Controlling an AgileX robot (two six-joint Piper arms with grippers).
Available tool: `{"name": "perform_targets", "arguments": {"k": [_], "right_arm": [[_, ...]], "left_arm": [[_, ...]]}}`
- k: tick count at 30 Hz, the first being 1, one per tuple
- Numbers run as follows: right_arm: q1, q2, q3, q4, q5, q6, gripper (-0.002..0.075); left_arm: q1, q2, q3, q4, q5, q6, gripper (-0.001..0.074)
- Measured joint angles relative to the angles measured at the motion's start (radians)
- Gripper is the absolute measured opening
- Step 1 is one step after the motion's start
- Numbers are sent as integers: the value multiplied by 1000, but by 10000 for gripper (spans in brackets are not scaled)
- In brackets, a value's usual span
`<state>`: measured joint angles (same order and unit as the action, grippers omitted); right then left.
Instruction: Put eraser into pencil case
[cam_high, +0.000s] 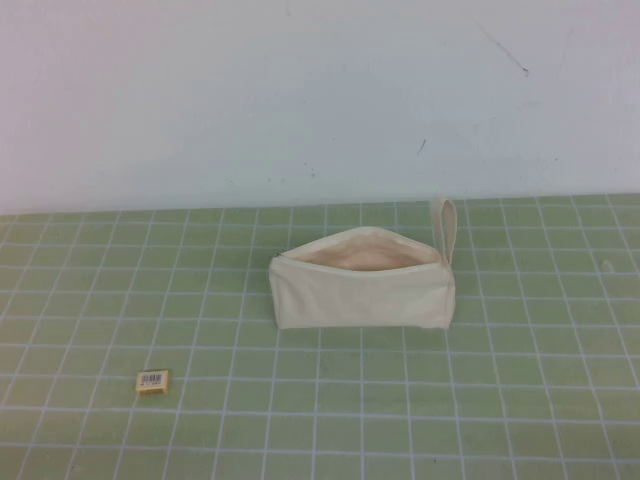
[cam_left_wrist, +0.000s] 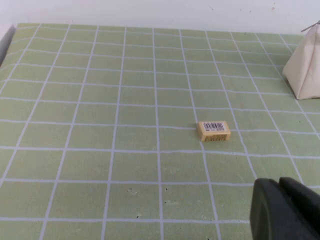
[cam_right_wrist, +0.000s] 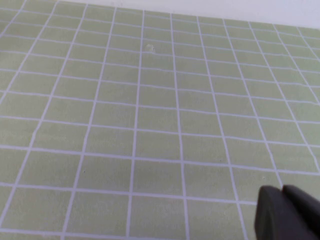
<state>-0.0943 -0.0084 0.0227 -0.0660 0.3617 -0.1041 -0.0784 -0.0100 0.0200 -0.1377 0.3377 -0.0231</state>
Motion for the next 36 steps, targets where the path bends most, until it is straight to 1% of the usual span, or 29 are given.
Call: {"name": "perform_targets", "arguments": {"k": [36], "right_arm": [[0,0,0,0,0,0,-1]], "left_arm": [[0,0,0,49,-4,23,-1]]}}
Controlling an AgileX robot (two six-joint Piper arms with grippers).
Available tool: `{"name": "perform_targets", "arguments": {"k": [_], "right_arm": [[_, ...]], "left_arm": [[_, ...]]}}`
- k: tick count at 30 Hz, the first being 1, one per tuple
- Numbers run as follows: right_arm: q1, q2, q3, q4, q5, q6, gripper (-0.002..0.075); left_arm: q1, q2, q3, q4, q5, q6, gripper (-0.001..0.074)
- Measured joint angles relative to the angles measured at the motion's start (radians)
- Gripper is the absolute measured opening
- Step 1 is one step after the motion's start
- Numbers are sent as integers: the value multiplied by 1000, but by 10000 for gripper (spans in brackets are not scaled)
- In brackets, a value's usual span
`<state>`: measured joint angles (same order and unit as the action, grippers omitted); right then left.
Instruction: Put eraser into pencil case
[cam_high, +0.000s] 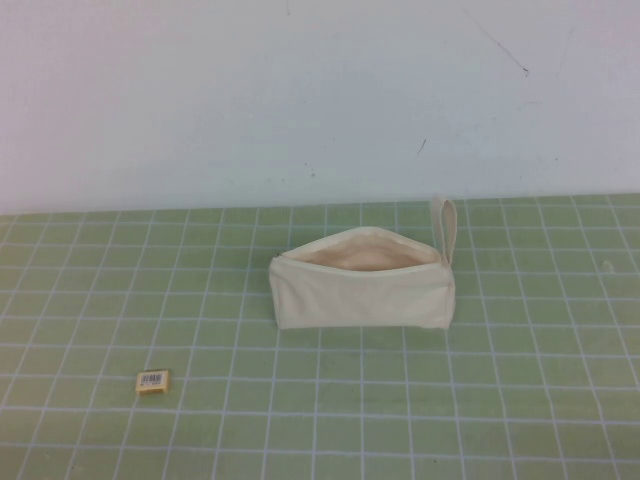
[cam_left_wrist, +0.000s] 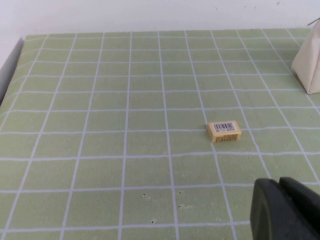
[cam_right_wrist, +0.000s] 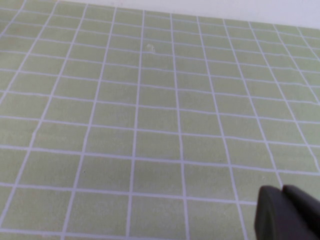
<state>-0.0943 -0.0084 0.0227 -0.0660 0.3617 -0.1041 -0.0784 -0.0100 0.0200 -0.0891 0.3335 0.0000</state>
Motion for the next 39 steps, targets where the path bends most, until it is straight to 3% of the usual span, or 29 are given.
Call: {"name": "perform_targets", "arguments": {"k": [5,13,22,29,35,39], "right_arm": [[0,0,0,0,0,0,-1],[0,0,0,0,0,0,-1],[0,0,0,0,0,0,-1],[0,0,0,0,0,0,-1],[0,0,0,0,0,0,-1],[0,0,0,0,0,0,-1]], "left_arm": [[0,0,6,15,-110,0,-1],[0,0,6,50,-578,0,-1],[0,0,6,-21,-786,-15,-1],[0,33,-272,-87,-387,-20,-1],[0,298,-537,-87,-105,-13,-1],[0,507,-589,-95,-59,28,-1]]}}
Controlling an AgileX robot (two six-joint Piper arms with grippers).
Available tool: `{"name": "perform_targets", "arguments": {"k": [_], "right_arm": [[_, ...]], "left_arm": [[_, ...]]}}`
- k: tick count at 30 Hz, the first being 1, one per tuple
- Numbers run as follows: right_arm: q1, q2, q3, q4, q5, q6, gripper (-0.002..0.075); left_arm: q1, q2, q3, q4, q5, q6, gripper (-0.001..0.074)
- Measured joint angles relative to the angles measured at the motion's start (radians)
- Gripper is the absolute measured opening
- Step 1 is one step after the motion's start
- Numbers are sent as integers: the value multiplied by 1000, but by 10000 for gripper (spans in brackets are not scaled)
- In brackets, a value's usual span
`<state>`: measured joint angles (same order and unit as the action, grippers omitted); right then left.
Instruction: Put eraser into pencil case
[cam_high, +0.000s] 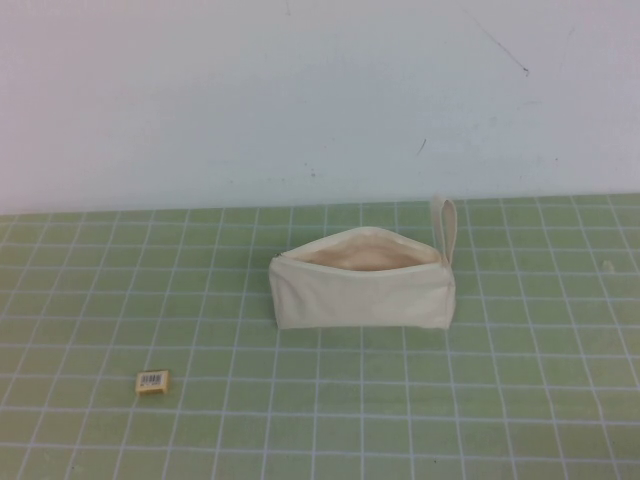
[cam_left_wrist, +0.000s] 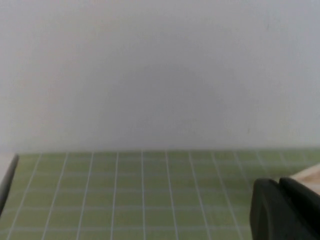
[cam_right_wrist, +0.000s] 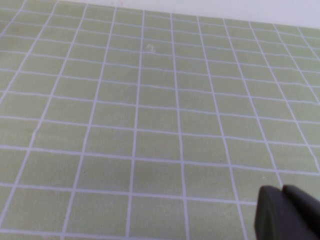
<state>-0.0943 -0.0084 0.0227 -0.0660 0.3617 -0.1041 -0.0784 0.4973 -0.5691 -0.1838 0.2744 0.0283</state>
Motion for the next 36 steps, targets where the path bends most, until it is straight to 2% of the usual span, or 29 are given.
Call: {"name": "perform_targets", "arguments": {"k": [3,6,13,17,22,29,31,32,36], "right_arm": [[0,0,0,0,0,0,-1],[0,0,0,0,0,0,-1],[0,0,0,0,0,0,-1],[0,0,0,0,0,0,-1],[0,0,0,0,0,0,-1],[0,0,0,0,0,0,-1],[0,0,0,0,0,0,-1],[0,0,0,0,0,0,-1],[0,0,0,0,0,0,-1]], "left_arm": [[0,160,-15,12,36,17,-1],[0,346,-69,-5,144,17,-1],[0,773,-316,-45,364,82,-1],[-28,959,-451,-9,466,125,-1],[-104,1115,-563,46,551,68,-1],[-183,1201,-573,61,526,-11,8],[-183,1215,-575,66,515,-39,44],[-183,1228,-577,98,509,-86,118],[-183,1246,-579,201,505,-193,312]]}}
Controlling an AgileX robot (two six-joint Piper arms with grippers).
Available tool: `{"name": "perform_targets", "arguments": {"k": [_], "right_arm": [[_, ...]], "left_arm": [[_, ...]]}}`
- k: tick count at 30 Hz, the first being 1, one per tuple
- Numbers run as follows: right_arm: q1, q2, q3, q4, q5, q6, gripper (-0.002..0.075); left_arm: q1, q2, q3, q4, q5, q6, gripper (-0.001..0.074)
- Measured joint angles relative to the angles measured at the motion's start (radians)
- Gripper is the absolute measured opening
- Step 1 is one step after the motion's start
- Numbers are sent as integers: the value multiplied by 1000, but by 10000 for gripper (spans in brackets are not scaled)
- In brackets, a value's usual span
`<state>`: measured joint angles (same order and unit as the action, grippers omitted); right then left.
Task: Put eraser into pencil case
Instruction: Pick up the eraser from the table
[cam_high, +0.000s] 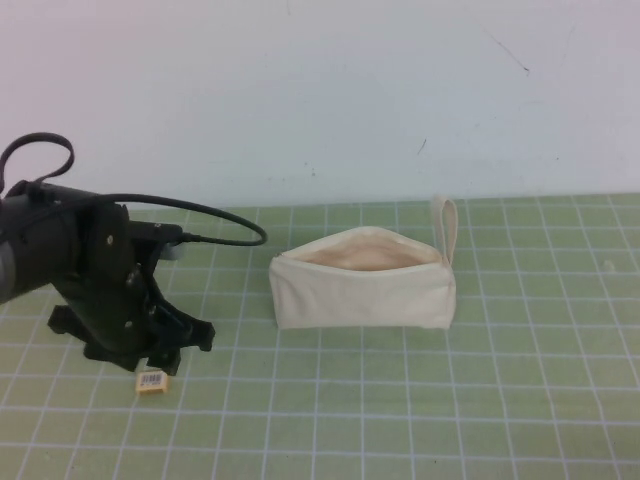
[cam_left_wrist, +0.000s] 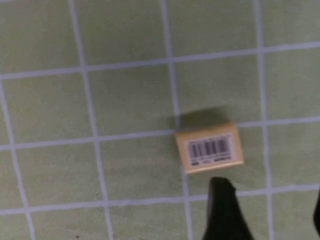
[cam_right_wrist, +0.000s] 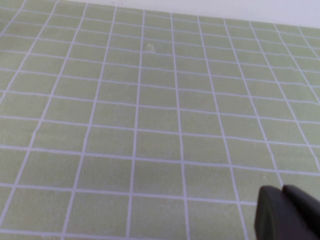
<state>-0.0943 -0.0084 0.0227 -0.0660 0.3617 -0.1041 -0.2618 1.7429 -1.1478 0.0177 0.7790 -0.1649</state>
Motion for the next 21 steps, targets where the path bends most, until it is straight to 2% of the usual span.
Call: {"name": "perform_targets", "arguments": {"k": [2,5,12,21], "right_arm": [[0,0,0,0,0,0,-1],[0,0,0,0,0,0,-1],[0,0,0,0,0,0,-1],[0,0,0,0,0,0,-1]], "left_arm": [[2,15,0,26,-1,-33,377],[2,48,0,37,-11,-44,418],[2,145,-34,37,-14,-49,430],[2,164,-79,50,41,-69,432]]}}
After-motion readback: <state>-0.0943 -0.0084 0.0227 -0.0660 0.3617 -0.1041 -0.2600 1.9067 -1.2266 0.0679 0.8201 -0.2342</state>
